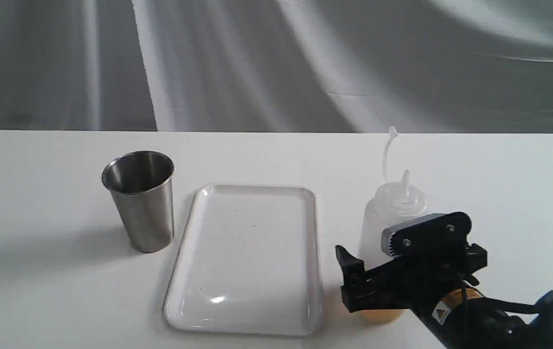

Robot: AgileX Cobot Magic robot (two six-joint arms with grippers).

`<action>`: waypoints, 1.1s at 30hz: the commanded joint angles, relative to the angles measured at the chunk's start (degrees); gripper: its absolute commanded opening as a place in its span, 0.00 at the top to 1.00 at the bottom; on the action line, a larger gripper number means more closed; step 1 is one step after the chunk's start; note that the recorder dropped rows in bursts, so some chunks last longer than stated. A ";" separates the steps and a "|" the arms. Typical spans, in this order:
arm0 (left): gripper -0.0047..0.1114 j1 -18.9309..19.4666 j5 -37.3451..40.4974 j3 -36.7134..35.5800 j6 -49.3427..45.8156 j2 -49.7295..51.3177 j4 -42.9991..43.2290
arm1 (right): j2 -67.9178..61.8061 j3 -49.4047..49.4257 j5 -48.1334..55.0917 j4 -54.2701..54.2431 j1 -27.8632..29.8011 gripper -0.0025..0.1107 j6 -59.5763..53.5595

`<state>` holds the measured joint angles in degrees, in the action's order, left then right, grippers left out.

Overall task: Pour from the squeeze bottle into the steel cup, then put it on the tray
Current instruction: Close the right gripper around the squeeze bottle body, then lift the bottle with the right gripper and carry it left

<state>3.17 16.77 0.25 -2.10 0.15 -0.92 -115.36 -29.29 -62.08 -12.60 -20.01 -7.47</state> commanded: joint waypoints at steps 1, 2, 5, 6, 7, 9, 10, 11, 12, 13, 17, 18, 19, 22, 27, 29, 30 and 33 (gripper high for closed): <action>0.89 -0.46 -0.49 -0.25 0.13 -0.15 -0.17 | -0.25 -0.16 -1.17 0.67 0.24 0.05 -0.45; 0.89 -0.46 -0.49 -0.25 0.13 -0.15 -0.17 | -0.25 -0.16 -1.17 0.67 0.24 0.05 -0.45; 0.89 -0.46 -0.49 -0.25 0.13 -0.15 -0.17 | -0.25 -0.16 -1.17 0.67 0.24 0.09 -0.45; 0.89 -0.46 -0.49 -0.25 0.13 -0.15 -0.17 | -0.25 -0.16 -1.17 0.67 0.24 0.11 -0.45; 0.89 -0.46 -0.49 -0.25 0.13 -0.15 -0.17 | -0.25 -0.16 -1.17 0.67 0.24 0.14 -0.45; 0.89 -0.46 -0.49 -0.25 0.13 -0.15 -0.17 | -0.25 -0.16 -1.17 0.67 0.24 0.24 -0.45; 0.89 -0.46 -0.49 -0.25 0.24 -0.15 -0.17 | -0.25 -0.16 -1.17 0.67 0.24 0.30 -0.45; 0.89 -0.46 -0.49 -0.25 0.24 -0.15 -0.17 | -0.25 -0.16 -1.17 0.67 0.24 0.39 -0.45; 0.89 -0.46 -0.49 -0.25 0.24 -0.15 -0.17 | -0.25 -0.16 -1.17 0.67 0.24 0.45 -0.45; 0.89 -0.46 -0.49 -0.25 0.24 -0.15 -0.17 | -0.25 -0.16 -1.17 0.67 0.24 0.53 -0.45; 0.89 -0.46 -0.49 -0.25 0.24 -0.15 -0.17 | -0.25 -0.16 -1.17 0.67 0.24 0.85 -0.45; 0.89 -0.46 -0.49 -0.25 0.24 -0.15 -0.17 | -0.25 -0.16 -1.17 0.67 0.24 0.89 -0.45; 0.89 -0.46 -0.49 -0.25 0.24 -0.15 -0.17 | -0.25 -0.16 -1.17 0.67 0.24 0.95 -0.45; 0.89 -0.46 -0.49 -0.25 0.05 -0.15 -0.17 | -0.25 -0.16 -1.06 0.67 0.24 0.98 -0.45; 0.89 -0.46 -0.49 -0.25 0.05 -0.15 -0.17 | 2.12 -0.16 1.15 -0.01 0.24 0.98 -3.91; 0.89 -0.46 -0.49 -0.25 0.05 -0.15 -0.17 | 4.37 -0.16 2.36 -1.24 0.24 0.98 -5.90; 0.89 -0.46 -0.49 -0.25 0.05 -0.15 -0.17 | 5.81 -0.16 3.08 -2.37 0.24 0.98 -7.24; 0.89 -0.46 -0.49 -0.25 0.05 -0.15 -0.17 | 10.09 -0.16 4.43 -6.75 0.24 0.98 -10.02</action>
<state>3.17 16.77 0.25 -2.10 0.15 -0.92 -107.99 -29.33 -56.39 -17.05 -20.01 -15.69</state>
